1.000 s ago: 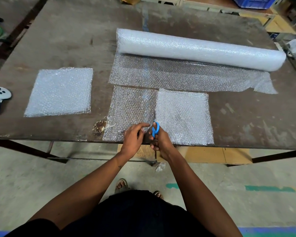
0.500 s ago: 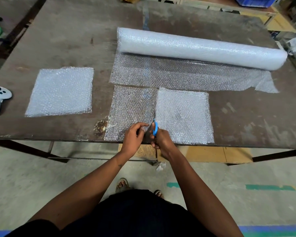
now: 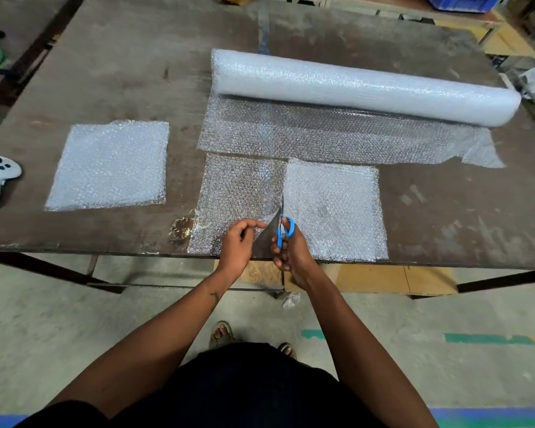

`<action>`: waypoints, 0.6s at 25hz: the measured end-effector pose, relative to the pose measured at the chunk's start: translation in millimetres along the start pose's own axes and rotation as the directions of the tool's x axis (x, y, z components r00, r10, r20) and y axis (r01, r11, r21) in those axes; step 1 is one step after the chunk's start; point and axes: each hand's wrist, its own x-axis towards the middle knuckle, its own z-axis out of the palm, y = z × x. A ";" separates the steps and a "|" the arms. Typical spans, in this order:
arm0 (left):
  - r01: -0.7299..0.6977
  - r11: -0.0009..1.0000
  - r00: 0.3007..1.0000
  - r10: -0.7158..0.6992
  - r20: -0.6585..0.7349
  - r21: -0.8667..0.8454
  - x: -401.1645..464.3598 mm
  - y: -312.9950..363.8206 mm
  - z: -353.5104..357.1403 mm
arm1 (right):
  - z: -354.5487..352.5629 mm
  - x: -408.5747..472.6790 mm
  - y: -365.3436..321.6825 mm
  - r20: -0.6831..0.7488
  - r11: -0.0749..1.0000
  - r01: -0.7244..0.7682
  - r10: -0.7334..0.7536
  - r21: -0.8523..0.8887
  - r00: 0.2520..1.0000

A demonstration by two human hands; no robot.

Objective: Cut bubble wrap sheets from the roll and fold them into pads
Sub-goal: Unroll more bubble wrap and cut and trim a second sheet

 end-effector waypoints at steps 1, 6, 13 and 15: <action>0.000 1.000 1.000 0.000 0.005 0.004 -0.5 0.3 -0.2 | 0.3 0.7 -2.5 0.005 1.000 -0.003 0.003 0.002 1.000; 0.025 1.000 1.000 -0.025 0.002 -0.016 -2.1 0.8 -0.3 | 0.9 9.2 -18.5 0.008 0.998 -0.028 0.028 0.054 1.000; 0.008 1.000 1.000 -0.008 0.021 -0.008 -4.2 4.4 -1.3 | -10.1 27.7 -22.5 0.017 0.999 0.027 -0.028 0.021 0.999; 0.015 1.000 1.000 -0.015 0.020 -0.012 -4.6 5.0 -1.3 | -11.4 29.7 -19.6 0.008 0.999 0.048 -0.048 0.001 0.999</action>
